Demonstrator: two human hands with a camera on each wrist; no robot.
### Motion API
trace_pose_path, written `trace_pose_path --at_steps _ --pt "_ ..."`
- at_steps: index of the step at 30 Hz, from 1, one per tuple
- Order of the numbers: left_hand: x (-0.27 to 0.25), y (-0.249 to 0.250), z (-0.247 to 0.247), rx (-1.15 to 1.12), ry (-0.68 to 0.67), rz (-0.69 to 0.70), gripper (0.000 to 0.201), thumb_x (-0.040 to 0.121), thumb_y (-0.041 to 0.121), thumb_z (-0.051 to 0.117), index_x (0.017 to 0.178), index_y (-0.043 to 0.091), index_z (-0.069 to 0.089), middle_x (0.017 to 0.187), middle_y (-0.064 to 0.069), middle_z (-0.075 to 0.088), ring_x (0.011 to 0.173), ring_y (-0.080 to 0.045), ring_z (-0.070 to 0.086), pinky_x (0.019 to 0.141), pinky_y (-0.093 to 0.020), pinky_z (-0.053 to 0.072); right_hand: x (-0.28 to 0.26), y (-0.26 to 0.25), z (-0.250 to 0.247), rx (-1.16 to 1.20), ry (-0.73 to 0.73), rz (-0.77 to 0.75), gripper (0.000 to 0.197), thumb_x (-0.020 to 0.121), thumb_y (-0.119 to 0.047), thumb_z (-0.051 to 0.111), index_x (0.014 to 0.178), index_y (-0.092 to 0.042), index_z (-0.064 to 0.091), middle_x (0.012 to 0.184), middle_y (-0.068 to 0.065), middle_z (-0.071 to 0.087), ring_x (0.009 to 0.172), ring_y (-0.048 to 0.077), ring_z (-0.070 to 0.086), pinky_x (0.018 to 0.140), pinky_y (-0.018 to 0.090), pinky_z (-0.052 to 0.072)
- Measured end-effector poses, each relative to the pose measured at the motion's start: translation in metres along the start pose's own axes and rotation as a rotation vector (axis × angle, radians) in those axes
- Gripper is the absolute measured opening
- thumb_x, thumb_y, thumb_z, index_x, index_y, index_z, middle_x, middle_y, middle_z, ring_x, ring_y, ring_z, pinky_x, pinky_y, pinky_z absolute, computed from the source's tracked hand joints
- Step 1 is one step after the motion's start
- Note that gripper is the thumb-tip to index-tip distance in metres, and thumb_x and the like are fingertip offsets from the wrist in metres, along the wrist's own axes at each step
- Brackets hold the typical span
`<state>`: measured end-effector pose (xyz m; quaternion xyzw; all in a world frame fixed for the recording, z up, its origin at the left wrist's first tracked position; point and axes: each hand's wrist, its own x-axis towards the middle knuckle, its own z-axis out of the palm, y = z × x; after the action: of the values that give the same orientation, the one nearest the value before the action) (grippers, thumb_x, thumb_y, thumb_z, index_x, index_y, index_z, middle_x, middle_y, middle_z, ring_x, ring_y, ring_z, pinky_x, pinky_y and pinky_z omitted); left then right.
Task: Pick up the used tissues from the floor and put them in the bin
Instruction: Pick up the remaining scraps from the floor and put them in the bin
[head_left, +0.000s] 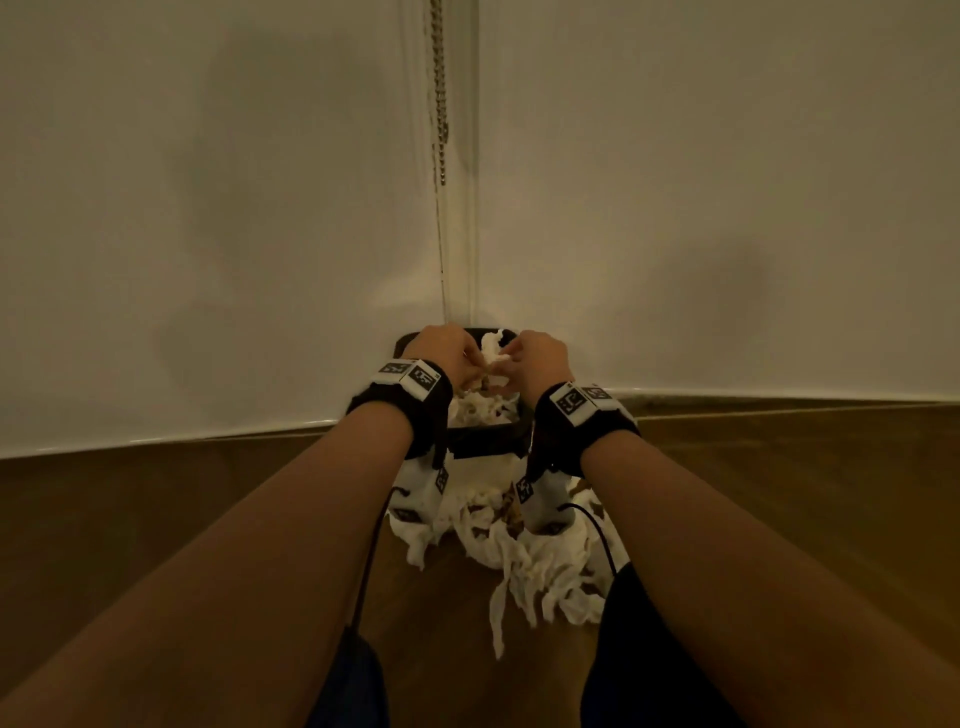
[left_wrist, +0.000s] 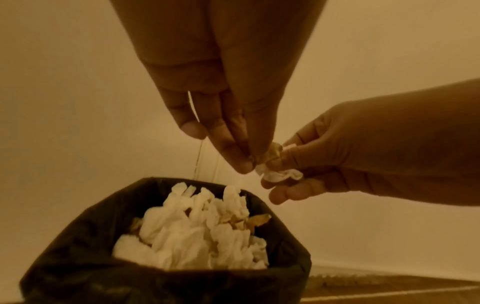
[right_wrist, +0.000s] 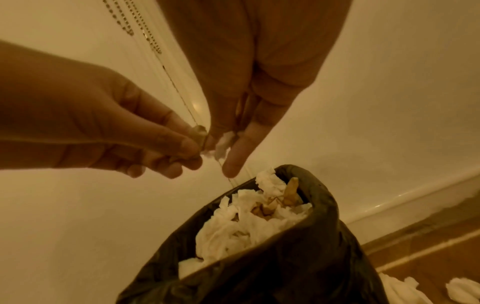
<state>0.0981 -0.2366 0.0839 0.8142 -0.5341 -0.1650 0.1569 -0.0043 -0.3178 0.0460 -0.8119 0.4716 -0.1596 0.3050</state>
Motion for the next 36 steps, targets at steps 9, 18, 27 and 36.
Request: trace_pose_path --at_steps 9,18,27,36 --pt "0.020 -0.027 0.036 0.047 0.006 -0.132 0.014 0.088 0.015 0.061 0.099 0.015 0.069 0.115 -0.010 0.062 0.104 -0.025 0.058 0.088 -0.031 0.050 0.024 0.019 0.030 -0.368 -0.193 0.000 0.029 0.095 -0.017 0.052 0.119 -0.004 0.062 0.124 0.016 0.057 0.112 0.029 0.057 0.095 0.031 0.045" --pt "0.035 -0.046 0.062 0.269 -0.109 -0.148 0.026 0.093 0.016 0.047 0.113 0.013 0.064 0.119 -0.010 0.058 0.108 -0.026 0.056 0.087 -0.033 0.046 0.020 0.014 0.046 -0.469 -0.327 -0.035 0.029 0.098 -0.013 0.042 0.117 0.001 0.060 0.122 0.017 0.059 0.112 0.030 0.057 0.091 0.033 0.047" --pt "0.045 -0.065 0.084 0.488 -0.269 -0.090 0.028 0.093 0.027 0.047 0.114 0.023 0.064 0.123 -0.005 0.058 0.112 -0.026 0.054 0.098 -0.041 0.038 0.013 0.000 0.064 -0.579 -0.543 -0.079 0.042 0.101 -0.017 0.032 0.139 0.000 0.039 0.145 0.018 0.039 0.133 0.030 0.039 0.109 0.037 0.029" --pt "0.034 -0.091 0.020 -0.057 0.189 -0.016 0.020 0.093 0.022 0.041 0.102 0.025 0.059 0.085 -0.004 0.064 0.070 -0.021 0.057 0.061 -0.027 0.043 0.015 -0.018 0.053 -0.584 -0.128 -0.148 0.026 0.096 -0.016 0.040 0.109 -0.010 0.061 0.115 0.009 0.063 0.109 0.028 0.057 0.095 0.039 0.039"
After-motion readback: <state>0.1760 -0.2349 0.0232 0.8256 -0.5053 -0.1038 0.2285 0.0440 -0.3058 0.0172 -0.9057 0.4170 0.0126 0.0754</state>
